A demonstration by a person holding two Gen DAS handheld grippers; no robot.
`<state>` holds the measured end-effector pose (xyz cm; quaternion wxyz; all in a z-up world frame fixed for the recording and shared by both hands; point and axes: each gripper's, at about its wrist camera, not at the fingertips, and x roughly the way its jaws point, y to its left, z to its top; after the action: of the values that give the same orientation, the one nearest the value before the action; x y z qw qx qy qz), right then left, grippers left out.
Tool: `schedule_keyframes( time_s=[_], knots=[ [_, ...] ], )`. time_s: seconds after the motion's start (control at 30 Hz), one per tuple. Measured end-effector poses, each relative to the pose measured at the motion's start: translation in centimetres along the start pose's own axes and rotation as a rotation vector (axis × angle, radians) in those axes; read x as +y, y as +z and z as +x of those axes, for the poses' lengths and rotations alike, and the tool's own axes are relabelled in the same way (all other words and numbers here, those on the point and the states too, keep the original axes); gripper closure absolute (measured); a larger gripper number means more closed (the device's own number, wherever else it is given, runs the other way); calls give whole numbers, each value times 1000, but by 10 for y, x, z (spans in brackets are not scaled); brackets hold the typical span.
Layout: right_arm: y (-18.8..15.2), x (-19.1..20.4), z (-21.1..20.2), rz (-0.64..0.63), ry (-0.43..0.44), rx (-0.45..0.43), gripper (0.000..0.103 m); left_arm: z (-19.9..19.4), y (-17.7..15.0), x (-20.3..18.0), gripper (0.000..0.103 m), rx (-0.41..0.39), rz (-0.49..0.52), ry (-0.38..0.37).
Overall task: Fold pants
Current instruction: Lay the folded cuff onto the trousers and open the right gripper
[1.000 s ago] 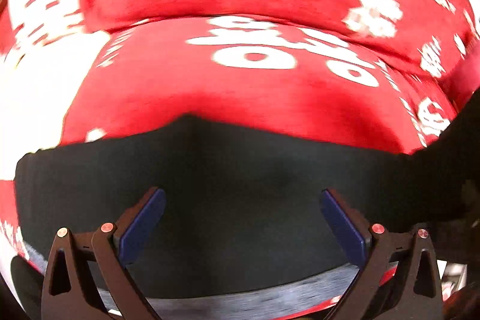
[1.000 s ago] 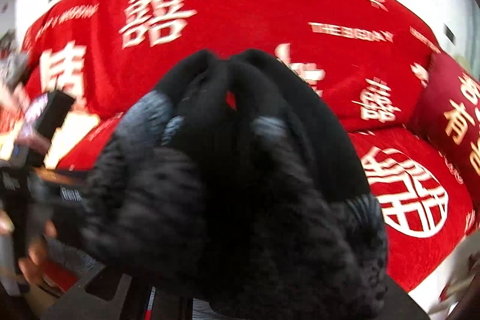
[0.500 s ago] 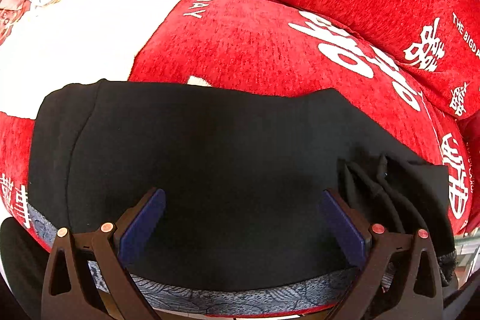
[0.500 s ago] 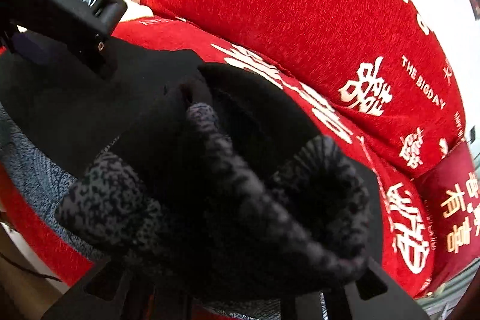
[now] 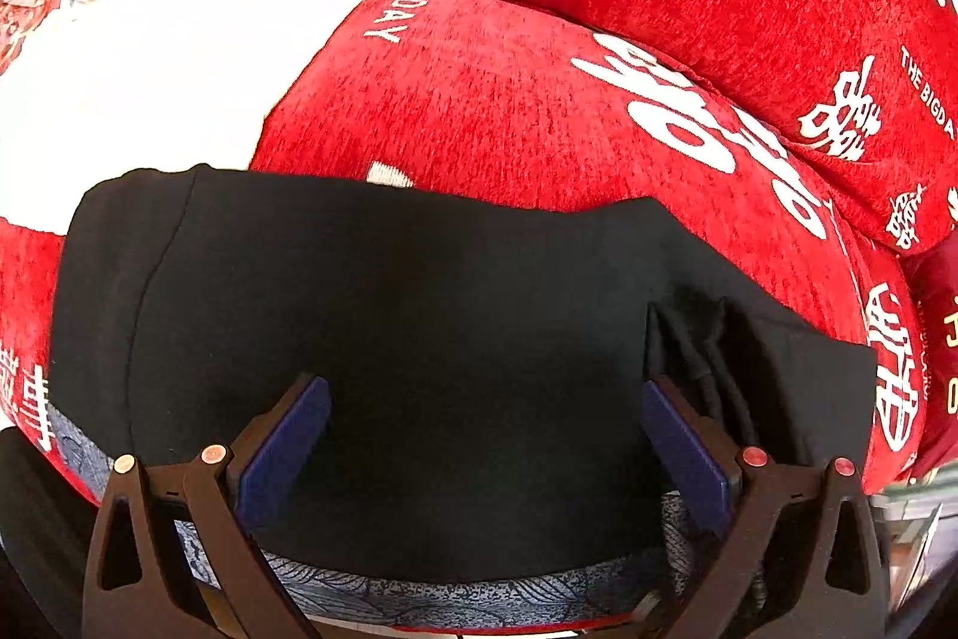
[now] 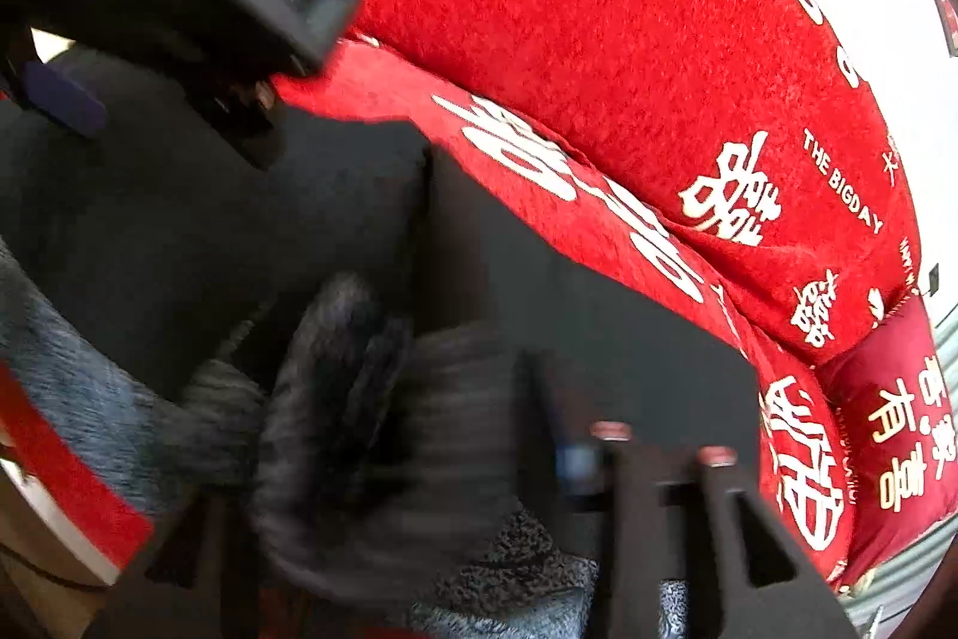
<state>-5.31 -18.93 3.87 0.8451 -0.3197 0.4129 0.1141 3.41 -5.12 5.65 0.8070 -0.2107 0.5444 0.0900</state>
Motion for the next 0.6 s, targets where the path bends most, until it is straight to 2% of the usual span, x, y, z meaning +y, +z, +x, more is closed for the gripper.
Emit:
schedule_keyframes(
  time_s=[0.03, 0.13, 0.17, 0.23, 0.3, 0.37, 0.47, 0.53, 0.57, 0.6],
  knots=[
    [2, -2, -11, 1, 25, -25, 17, -2, 1, -1, 0, -6, 4, -2],
    [7, -13, -36, 1, 117, -60, 17, -11, 4, -2, 0, -32, 5, -6],
    [7, -23, -47, 20, 172, -74, 17, -13, 5, -3, 0, -36, 2, -9],
    [-1, -44, -63, 81, 253, -98, 16, -16, 4, -6, 0, -37, 4, -20],
    [-12, -75, -65, 176, 278, -90, 15, -16, -1, -16, 0, -21, 29, -25],
    [-29, -110, -54, 283, 287, -47, 14, -14, -11, -33, 0, 5, 80, -42],
    [-62, -145, -29, 431, 271, 72, 14, -9, -30, -66, 0, 30, 199, -60],
    [-80, -156, -14, 516, 337, 128, 14, 0, -42, -85, 0, 50, 287, -3],
    [-89, -156, -8, 557, 384, 159, 14, 12, -49, -90, 0, 78, 323, 74],
    [-93, -156, 0, 575, 407, 181, 14, 20, -52, -90, 0, 102, 328, 107]
  ],
)
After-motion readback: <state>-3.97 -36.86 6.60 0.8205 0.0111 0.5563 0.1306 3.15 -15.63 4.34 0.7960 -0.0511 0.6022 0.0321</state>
